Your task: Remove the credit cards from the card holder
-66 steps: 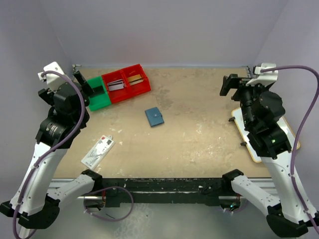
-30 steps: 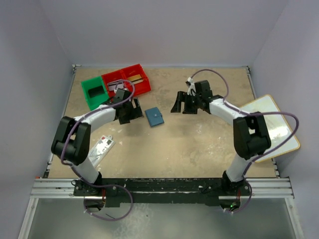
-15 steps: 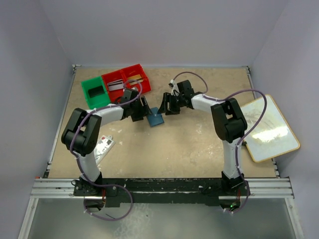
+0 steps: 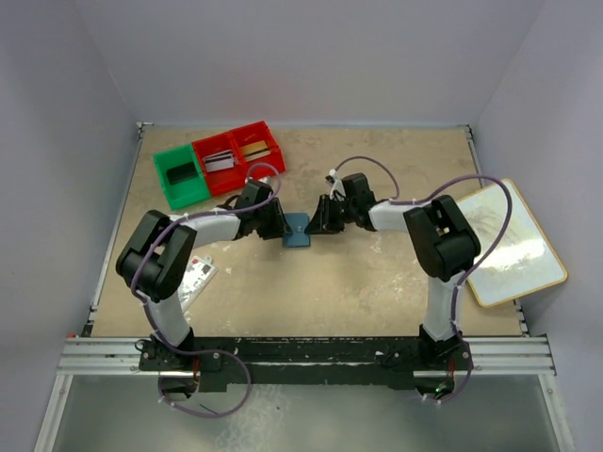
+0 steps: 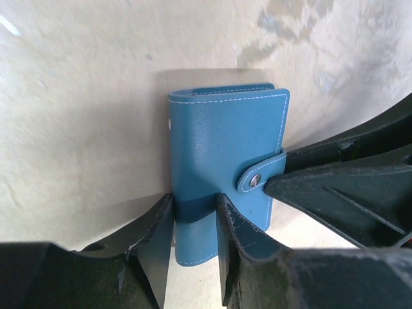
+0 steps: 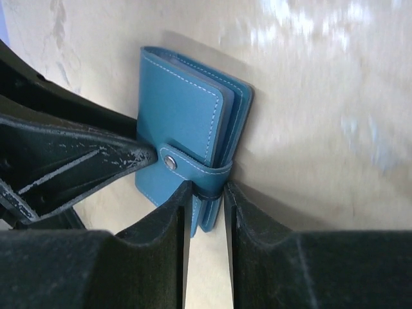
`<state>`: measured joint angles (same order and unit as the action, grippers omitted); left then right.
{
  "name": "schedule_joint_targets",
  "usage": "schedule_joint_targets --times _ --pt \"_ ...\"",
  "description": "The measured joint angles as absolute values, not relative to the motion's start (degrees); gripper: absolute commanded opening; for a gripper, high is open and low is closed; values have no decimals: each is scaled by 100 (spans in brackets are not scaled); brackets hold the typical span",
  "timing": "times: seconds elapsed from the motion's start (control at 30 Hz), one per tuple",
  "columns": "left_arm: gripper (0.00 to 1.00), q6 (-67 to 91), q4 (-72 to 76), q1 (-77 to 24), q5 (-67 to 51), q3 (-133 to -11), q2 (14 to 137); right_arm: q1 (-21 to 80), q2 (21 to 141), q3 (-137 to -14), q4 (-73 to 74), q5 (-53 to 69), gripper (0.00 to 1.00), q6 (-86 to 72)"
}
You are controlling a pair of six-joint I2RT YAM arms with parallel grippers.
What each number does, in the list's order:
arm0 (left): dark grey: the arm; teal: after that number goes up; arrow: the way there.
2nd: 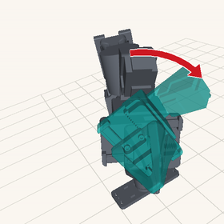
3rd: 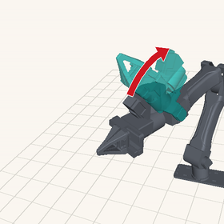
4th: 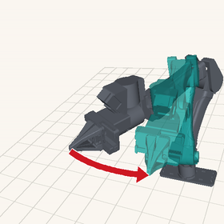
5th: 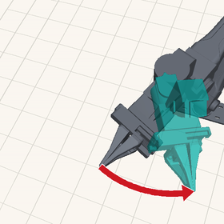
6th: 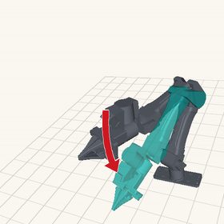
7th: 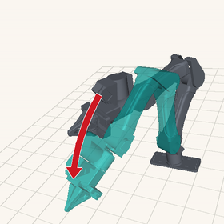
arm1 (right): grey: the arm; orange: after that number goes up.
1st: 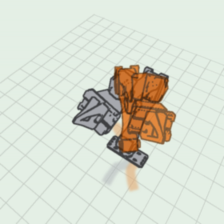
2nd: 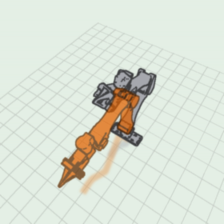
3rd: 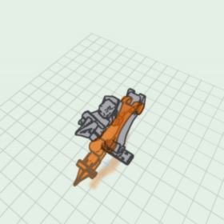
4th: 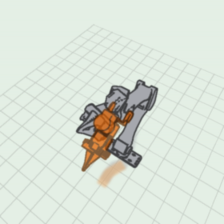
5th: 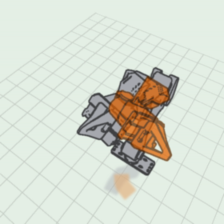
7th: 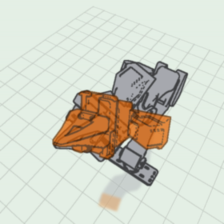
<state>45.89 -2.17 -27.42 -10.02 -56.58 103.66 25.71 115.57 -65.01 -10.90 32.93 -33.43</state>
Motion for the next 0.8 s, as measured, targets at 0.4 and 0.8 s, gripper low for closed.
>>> schedule_joint_targets --times 0.4,0.8 --pt "26 4860 -113 -4036 -819 -4543 9402 2738 9188 -3212 -1975 3061 36 -4298" --pt "73 5234 -1479 -5216 620 -4388 8003 2808 5988 -2475 -228 1667 53 -4770"
